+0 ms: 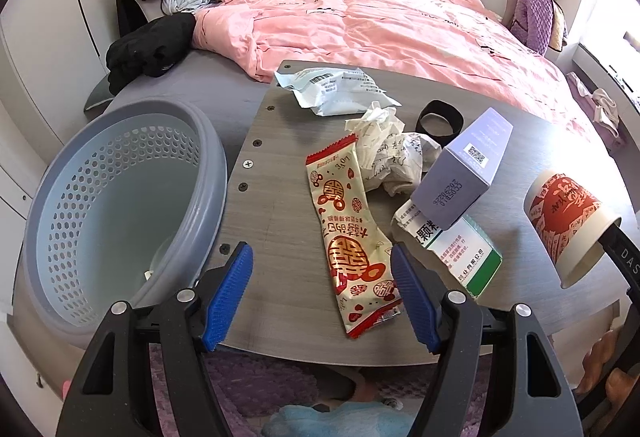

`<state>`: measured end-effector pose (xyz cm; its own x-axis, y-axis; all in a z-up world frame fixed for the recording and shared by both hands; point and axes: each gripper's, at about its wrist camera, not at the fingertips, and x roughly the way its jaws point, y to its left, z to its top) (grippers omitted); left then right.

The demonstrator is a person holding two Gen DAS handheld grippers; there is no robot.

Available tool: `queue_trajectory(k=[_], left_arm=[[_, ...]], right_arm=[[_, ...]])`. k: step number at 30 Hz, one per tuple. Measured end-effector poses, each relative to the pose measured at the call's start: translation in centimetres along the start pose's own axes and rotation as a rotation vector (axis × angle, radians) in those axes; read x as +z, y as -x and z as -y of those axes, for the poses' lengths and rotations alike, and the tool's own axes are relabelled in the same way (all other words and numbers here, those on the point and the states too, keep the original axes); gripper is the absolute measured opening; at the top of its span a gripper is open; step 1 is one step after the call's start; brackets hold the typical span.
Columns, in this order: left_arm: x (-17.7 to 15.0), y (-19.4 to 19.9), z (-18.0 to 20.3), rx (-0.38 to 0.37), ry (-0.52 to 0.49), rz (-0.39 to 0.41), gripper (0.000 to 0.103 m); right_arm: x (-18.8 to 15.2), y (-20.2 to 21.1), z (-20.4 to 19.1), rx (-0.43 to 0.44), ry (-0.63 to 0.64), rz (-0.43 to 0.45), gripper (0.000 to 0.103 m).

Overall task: Collect trash
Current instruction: 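Grasp the red snack wrapper with the left tool while the right tool holds the cup, then carry the wrapper and cup over the blue basket and open both tools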

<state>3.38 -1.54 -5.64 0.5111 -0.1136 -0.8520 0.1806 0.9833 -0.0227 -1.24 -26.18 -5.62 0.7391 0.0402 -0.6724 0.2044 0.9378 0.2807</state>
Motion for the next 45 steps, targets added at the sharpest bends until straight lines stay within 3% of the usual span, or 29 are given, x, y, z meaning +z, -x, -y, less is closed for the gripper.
queue_trajectory(k=[19, 22, 25, 29, 38, 45], left_arm=[[0.0, -3.6, 0.9, -0.035, 0.009, -0.081, 0.068], [0.1, -3.7, 0.6, -0.042, 0.016, -0.076, 0.061], [0.1, -3.6, 0.3, -0.056, 0.021, -0.070, 0.044], [0.0, -3.4, -0.1, -0.069, 0.033, -0.068, 0.040], [0.0, -0.3, -1.0, -0.039, 0.023, 0.021, 0.040], [0.6, 2.9, -3.5, -0.033, 0.053, 0.096, 0.040]], right_arm=[[-0.3, 0.5, 1.4, 0.025, -0.031, 0.004, 0.012], [-0.3, 0.5, 1.5, 0.023, -0.029, 0.005, 0.012], [-0.3, 0.6, 1.5, 0.023, -0.027, 0.005, 0.012], [-0.4, 0.8, 1.2, 0.020, -0.019, 0.008, 0.012], [0.2, 2.5, -0.4, 0.016, 0.013, 0.024, 0.012], [1.4, 4.4, -3.8, 0.063, 0.060, 0.047, 0.012]])
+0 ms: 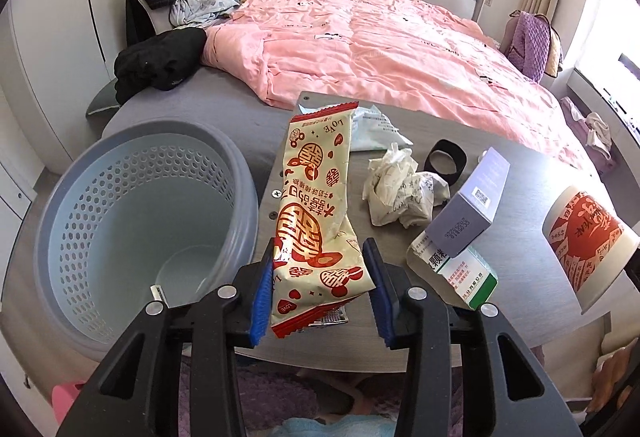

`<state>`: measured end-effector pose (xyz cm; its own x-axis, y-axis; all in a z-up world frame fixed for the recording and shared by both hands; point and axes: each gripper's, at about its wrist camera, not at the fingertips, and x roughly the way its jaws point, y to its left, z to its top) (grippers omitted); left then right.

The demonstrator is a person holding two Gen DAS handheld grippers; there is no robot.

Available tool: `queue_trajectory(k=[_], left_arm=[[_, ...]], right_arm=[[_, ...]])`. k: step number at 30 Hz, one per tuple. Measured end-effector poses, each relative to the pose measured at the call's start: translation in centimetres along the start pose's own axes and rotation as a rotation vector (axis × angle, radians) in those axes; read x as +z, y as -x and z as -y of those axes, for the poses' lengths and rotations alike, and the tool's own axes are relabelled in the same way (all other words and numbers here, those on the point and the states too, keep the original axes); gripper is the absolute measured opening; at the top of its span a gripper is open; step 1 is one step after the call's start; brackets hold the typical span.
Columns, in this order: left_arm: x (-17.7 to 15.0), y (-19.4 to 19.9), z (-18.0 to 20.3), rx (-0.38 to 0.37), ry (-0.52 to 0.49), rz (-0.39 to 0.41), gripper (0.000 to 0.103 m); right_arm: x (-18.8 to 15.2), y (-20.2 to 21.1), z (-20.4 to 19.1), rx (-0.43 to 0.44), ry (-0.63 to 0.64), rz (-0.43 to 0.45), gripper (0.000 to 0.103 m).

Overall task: Collect trash
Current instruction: 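Carry the wrapper and cup over the blue basket and open both tools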

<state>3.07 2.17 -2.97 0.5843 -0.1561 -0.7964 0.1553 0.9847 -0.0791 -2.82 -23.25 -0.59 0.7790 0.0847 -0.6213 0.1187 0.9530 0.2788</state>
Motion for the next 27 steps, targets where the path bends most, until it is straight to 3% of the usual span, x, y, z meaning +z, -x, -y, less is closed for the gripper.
queue_trajectory(k=[11, 20, 27], left_arm=[[0.1, 3.2, -6.3, 0.083, 0.055, 0.095, 0.040], [-1.2, 2.4, -13.0, 0.177, 0.120, 0.056, 0.040], [-1.5, 1.0, -16.6, 0.207, 0.170, 0.011, 0.040]], right_arm=[[1.4, -0.9, -10.8, 0.153, 0.156, -0.003, 0.012], [-0.6, -6.9, -19.7, 0.270, 0.270, -0.134, 0.012], [-2.0, -10.9, -24.3, 0.318, 0.337, -0.233, 0.012]])
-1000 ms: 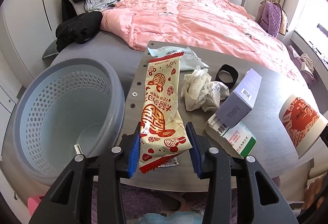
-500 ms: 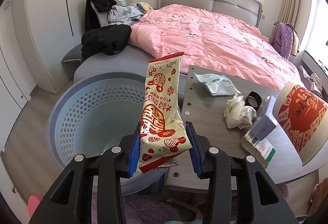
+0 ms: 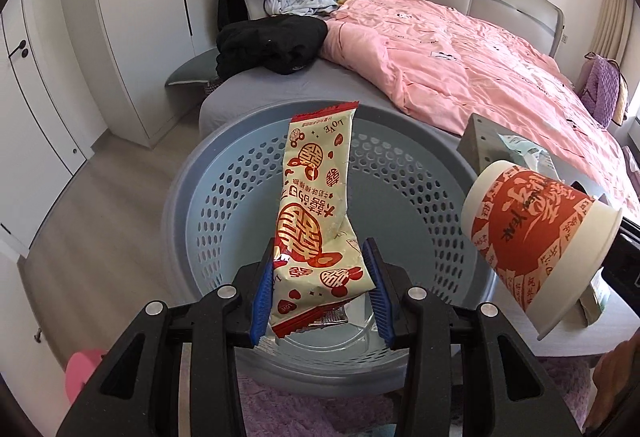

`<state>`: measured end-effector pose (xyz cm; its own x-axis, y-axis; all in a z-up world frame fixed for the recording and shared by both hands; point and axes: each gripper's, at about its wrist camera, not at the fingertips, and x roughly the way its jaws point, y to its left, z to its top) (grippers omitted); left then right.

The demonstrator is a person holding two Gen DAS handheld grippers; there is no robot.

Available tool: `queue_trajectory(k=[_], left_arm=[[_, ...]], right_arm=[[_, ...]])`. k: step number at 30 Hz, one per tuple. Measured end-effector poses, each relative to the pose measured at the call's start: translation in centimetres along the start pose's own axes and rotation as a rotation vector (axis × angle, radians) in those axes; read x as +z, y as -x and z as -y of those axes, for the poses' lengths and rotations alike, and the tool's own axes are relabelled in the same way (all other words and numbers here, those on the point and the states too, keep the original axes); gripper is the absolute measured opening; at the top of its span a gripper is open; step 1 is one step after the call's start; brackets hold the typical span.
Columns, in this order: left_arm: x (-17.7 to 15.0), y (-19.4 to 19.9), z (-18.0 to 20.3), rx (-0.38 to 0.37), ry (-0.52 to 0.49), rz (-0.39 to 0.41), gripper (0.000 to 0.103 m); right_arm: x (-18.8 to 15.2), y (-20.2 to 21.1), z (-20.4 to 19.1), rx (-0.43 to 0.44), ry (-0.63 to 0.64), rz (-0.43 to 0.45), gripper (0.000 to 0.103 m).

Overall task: Collect trash
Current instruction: 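Carry the wrapper and cup over the blue basket and open both tools, then withdraw both tools from the basket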

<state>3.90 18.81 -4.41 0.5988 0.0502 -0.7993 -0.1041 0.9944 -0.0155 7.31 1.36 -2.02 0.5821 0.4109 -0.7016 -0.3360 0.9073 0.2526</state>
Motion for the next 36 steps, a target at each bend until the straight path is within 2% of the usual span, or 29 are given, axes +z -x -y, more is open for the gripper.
queue_trajectory(k=[10, 12, 13, 14, 16, 36], left_arm=[[0.9, -1.7, -0.8, 0.003, 0.004, -0.033, 0.041], [1.0, -1.8, -1.0, 0.007, 0.007, -0.037, 0.046], [1.0, -1.8, -1.0, 0.010, 0.010, -0.040, 0.049], [1.0, -1.8, -1.1, 0.014, 0.012, -0.039, 0.052], [0.9, -1.8, -1.4, 0.024, 0.014, -0.038, 0.057], [0.6, -0.9, -2.2, 0.050, 0.033, -0.023, 0.061]], right_arm=[[1.2, -3.2, -0.9, 0.034, 0.010, -0.075, 0.015], [1.3, -3.4, -1.0, 0.034, 0.014, -0.083, 0.018], [1.4, -3.5, -1.0, 0.035, 0.017, -0.086, 0.026], [1.5, -3.5, -1.0, 0.033, 0.020, -0.086, 0.041], [1.6, -3.3, -1.2, 0.029, 0.030, -0.069, 0.055], [1.1, -2.5, -0.9, 0.019, 0.025, -0.066, 0.055]])
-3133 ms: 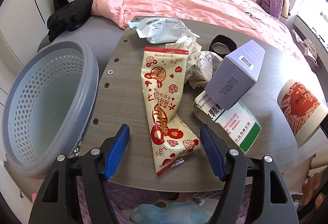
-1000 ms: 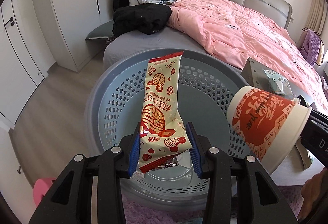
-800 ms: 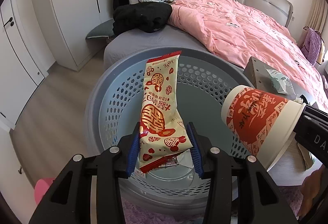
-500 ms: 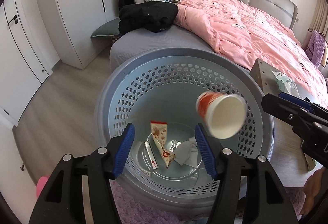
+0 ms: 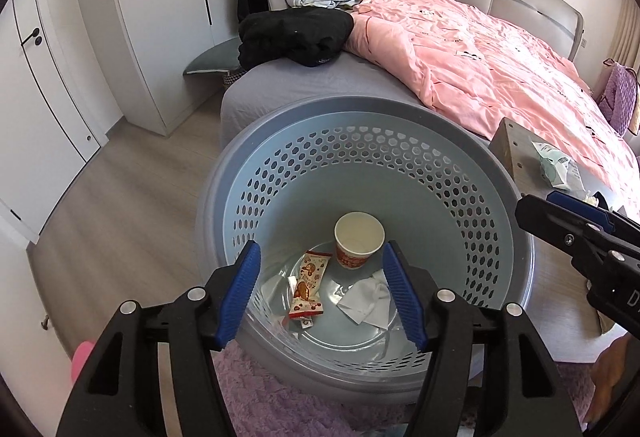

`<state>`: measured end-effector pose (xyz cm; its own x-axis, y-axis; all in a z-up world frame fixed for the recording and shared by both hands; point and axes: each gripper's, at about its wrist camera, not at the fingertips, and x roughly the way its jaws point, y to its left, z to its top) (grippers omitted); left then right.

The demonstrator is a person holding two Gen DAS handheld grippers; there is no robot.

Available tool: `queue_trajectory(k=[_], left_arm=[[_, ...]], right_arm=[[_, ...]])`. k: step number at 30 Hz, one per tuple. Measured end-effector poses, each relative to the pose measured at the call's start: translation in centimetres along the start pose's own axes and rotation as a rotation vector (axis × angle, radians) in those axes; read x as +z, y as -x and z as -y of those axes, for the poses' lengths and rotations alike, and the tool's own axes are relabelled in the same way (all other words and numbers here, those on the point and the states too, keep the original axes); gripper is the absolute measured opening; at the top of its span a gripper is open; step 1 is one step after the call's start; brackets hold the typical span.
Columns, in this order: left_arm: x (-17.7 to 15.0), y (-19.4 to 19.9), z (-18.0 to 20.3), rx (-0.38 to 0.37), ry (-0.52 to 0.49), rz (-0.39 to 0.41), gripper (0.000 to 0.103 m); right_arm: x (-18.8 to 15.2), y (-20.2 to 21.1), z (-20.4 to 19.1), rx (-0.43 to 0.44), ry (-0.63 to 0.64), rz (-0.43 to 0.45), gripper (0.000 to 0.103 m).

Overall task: Collect trash
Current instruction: 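Withdraw both tools from the basket, then move both tools back over the table toward the lavender box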

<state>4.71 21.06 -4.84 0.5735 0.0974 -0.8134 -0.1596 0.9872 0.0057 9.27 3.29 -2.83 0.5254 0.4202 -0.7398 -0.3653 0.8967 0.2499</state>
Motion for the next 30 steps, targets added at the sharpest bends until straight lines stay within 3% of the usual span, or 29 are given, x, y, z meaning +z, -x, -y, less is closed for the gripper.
queue_trajectory(k=[18, 30], left_arm=[[-0.7, 2.1, 2.5, -0.045, -0.042, 0.035, 0.065], [-1.1, 3.6, 8.6, -0.164, -0.140, 0.066, 0.066]], right_arm=[[-1.7, 5.8, 2.3, -0.073, -0.064, 0.105, 0.074], [-4.4, 11.9, 6.9, -0.199, -0.149, 0.185, 0.080]])
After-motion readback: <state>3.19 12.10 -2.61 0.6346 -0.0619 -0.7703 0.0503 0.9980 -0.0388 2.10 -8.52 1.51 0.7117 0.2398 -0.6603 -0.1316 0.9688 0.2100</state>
